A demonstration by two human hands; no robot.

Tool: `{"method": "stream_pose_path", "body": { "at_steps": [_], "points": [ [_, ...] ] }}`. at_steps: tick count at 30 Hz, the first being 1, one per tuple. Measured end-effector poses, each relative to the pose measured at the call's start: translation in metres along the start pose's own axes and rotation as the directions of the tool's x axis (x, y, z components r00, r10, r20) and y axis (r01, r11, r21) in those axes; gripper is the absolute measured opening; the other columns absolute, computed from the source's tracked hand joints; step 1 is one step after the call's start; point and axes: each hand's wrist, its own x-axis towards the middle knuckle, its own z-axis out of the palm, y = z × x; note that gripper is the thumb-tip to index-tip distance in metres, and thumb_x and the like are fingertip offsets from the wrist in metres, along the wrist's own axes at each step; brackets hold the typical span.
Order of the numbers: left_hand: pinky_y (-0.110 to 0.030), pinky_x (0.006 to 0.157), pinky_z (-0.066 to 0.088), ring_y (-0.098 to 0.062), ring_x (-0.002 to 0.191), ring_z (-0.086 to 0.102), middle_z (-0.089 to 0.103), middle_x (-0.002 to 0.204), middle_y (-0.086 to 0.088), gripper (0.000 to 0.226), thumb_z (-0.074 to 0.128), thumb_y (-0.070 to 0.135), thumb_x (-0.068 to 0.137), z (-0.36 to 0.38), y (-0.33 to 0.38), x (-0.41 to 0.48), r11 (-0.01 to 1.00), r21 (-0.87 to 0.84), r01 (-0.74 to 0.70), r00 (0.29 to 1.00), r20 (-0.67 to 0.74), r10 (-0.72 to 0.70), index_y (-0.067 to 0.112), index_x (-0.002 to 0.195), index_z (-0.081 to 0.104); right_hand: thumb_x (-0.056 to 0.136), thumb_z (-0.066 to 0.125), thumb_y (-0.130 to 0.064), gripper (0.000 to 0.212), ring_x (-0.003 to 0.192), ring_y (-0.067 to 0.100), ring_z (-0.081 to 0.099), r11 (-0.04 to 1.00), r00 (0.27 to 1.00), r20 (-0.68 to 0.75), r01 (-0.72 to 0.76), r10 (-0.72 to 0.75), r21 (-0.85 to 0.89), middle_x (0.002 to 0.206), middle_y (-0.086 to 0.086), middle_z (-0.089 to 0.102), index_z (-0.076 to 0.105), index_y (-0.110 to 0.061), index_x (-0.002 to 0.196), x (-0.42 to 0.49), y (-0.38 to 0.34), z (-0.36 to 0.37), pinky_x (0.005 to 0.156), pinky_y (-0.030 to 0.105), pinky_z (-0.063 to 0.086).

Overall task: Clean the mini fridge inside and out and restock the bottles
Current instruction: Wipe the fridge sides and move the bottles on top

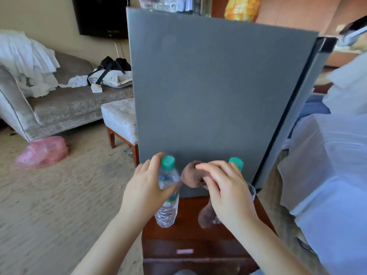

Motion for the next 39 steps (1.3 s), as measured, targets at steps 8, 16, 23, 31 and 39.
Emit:
{"method": "stream_pose_path", "body": {
  "at_steps": [8,16,23,31,39],
  "points": [
    [-0.028,0.088,0.037,-0.026,0.107,0.052,0.060,0.112,-0.002,0.050,0.051,0.043,0.084,-0.083,0.056,0.076,0.952,0.168,-0.257,0.878,-0.371,0.303,0.013,0.124,0.052,0.087,0.050,-0.012,0.029,0.096,0.023,0.054,0.994,0.974,-0.210,0.073,-0.089,-0.083,0.104,-0.003,0.064,0.070,-0.016,0.108,0.083,0.018,-0.052,0.087,0.019,0.037],
    [-0.038,0.088,0.047,-0.029,0.111,0.050,0.057,0.119,-0.007,0.042,0.046,0.032,0.087,-0.103,0.114,0.161,0.816,0.349,-0.462,0.761,-0.316,0.566,0.006,0.117,0.058,0.087,0.056,0.001,0.032,0.103,0.025,0.051,0.990,0.911,-0.396,0.077,-0.117,-0.115,0.109,0.000,0.064,0.068,-0.015,0.112,0.181,0.018,-0.107,0.087,0.016,0.031],
    [-0.041,0.081,0.044,-0.033,0.096,0.050,0.058,0.110,-0.012,0.034,0.053,0.026,0.086,-0.162,0.123,0.200,0.858,0.375,-0.351,0.622,-0.591,0.513,0.005,0.113,0.059,0.087,0.055,0.001,0.034,0.100,0.021,0.059,0.991,0.875,-0.465,0.126,-0.132,-0.044,0.109,0.000,0.065,0.066,-0.017,0.114,0.230,0.019,-0.143,0.082,0.022,0.040],
    [-0.037,0.080,0.042,-0.032,0.107,0.053,0.050,0.127,-0.010,0.059,0.063,0.040,0.086,-0.213,0.131,0.238,0.949,0.191,-0.249,0.757,-0.573,0.314,0.010,0.131,0.039,0.077,0.034,0.010,0.062,0.105,0.016,0.055,0.998,0.898,-0.439,-0.024,-0.003,-0.056,0.110,-0.010,0.061,0.075,-0.032,0.099,0.284,0.016,-0.188,0.090,0.027,0.044],
    [-0.034,0.069,0.044,-0.013,0.074,0.056,0.051,0.081,0.008,0.066,0.061,0.050,0.086,-0.209,0.128,0.248,0.971,-0.175,-0.164,0.887,-0.457,0.067,0.011,0.132,0.036,0.084,0.040,-0.004,0.042,0.099,0.026,0.059,0.941,0.882,-0.412,-0.308,0.227,-0.140,0.110,0.001,0.068,0.074,-0.027,0.090,0.327,0.028,-0.204,0.072,0.027,0.042]
  ]
}}
